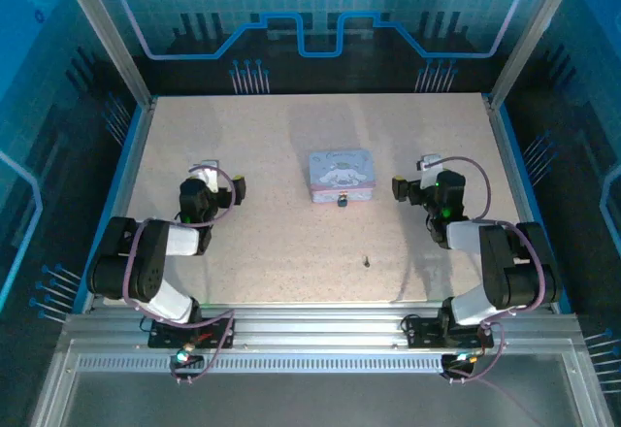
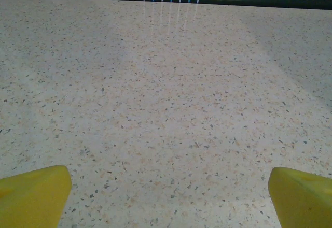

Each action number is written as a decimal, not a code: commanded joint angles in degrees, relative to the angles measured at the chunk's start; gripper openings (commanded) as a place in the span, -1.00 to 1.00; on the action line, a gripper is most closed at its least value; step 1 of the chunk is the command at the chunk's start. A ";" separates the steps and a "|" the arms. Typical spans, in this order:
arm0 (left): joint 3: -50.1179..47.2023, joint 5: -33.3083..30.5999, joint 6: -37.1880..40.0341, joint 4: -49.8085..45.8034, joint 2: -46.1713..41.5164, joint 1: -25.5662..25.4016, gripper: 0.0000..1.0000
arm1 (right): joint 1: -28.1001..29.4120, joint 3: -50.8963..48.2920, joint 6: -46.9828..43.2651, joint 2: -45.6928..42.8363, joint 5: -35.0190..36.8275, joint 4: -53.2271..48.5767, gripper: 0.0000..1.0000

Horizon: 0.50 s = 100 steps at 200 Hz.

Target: Unlock the padlock with the key

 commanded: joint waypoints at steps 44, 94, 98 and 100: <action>0.06 0.39 1.19 1.46 -0.28 -0.21 0.98 | -0.12 -0.53 -0.64 0.42 -0.83 1.59 1.00; 0.63 -0.43 0.31 0.48 -0.20 0.07 0.98 | -0.29 -0.49 -0.53 0.42 -1.00 1.50 1.00; 0.67 -0.22 0.12 0.42 -0.19 0.33 0.98 | -0.30 -0.49 -0.52 0.42 -1.00 1.50 1.00; 0.63 -0.10 0.09 0.35 -0.24 0.38 0.98 | -0.28 -0.49 -0.54 0.42 -1.00 1.50 1.00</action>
